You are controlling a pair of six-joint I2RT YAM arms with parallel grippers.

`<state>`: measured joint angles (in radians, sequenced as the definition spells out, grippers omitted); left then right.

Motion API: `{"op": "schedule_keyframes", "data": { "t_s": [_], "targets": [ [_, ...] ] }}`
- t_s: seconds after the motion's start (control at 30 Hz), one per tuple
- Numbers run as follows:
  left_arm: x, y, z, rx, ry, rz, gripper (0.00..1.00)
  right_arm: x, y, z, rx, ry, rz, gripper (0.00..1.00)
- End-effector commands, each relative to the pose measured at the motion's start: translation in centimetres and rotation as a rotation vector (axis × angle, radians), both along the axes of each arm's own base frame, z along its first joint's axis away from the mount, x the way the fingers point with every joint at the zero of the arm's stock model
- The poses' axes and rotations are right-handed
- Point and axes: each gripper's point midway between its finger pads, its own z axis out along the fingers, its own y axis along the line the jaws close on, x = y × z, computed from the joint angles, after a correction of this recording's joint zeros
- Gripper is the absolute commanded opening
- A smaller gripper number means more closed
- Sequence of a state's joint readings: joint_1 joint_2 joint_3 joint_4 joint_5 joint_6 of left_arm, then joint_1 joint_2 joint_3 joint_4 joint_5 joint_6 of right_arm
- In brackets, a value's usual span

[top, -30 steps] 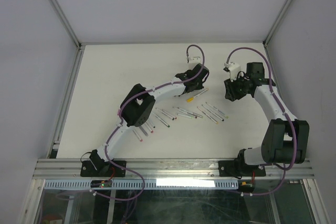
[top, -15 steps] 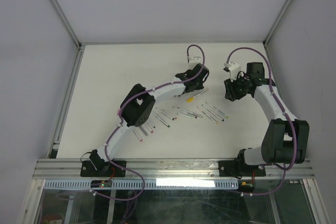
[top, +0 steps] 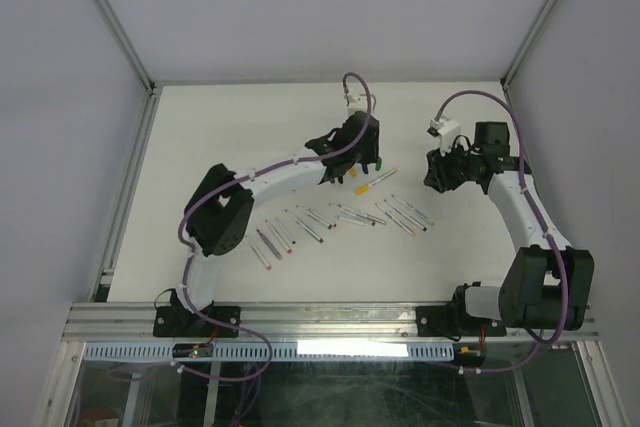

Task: Open the pen caps
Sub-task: Place the pen cap at the center of the board, then pick up the pen from the center of the board.

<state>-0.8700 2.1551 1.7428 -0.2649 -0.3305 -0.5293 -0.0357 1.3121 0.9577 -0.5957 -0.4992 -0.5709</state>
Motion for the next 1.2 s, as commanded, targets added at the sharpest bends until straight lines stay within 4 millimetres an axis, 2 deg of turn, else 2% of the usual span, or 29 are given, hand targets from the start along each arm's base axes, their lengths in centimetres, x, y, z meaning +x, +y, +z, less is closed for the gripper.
{"op": "schedule_keyframes", "data": {
  "t_s": [0.0, 0.1, 0.13, 0.23, 0.27, 0.33, 0.37, 0.47, 0.57, 0.83, 1.03, 1.17],
  "targets": [
    [-2.1, 1.3, 10.8, -0.15, -0.248, -0.119, 0.32, 0.1, 2.5, 3.1, 0.109, -0.138, 0.141, 0.4],
    [-5.2, 3.6, 12.4, -0.165, -0.365, -0.233, 0.41, -1.1, 4.5, 3.9, 0.173, -0.193, 0.308, 0.4],
    [-6.5, 4.6, 12.8, -0.176, -0.411, -0.266, 0.48, -1.6, 5.1, 4.1, 0.185, -0.216, 0.376, 0.4],
    [-9.3, 7.9, 13.8, -0.222, -0.552, -0.29, 0.77, -3.0, 6.7, 4.8, 0.203, -0.325, 0.605, 0.4],
    [-10.2, 9.2, 14.6, -0.24, -0.596, -0.284, 0.84, -3.7, 7.1, 4.9, 0.2, -0.373, 0.696, 0.44],
    [-11.5, 11.3, 14.4, -0.257, -0.643, -0.264, 0.96, -4.5, 7.8, 4.7, 0.181, -0.468, 0.848, 0.52],
    [-12.1, 12.1, 14.0, -0.265, -0.652, -0.258, 0.99, -4.6, 8.1, 4.7, 0.169, -0.508, 0.905, 0.57],
    [-13.5, 13.8, 12.4, -0.304, -0.661, -0.256, 0.99, -3.7, 8.9, 4.1, 0.143, -0.546, 1.021, 0.6],
    [-13.8, 14.7, 11.2, -0.341, -0.65, -0.22, 0.99, -2.3, 9.7, 2.3, 0.082, -0.499, 1.14, 0.59],
    [-14.8, 16.7, 11.2, -0.399, -0.688, -0.168, 0.99, 3.2, 11.3, -2.4, -0.035, -0.297, 1.229, 0.52],
    [-15.1, 17.4, 11.3, -0.424, -0.705, -0.15, 0.99, 4.5, 13.0, -5.7, -0.101, -0.162, 1.249, 0.46],
    [-15.3, 17.8, 11.3, -0.434, -0.71, -0.138, 0.99, 5.2, 13.2, -7.4, -0.188, -0.1, 1.249, 0.43]
  ]
}}
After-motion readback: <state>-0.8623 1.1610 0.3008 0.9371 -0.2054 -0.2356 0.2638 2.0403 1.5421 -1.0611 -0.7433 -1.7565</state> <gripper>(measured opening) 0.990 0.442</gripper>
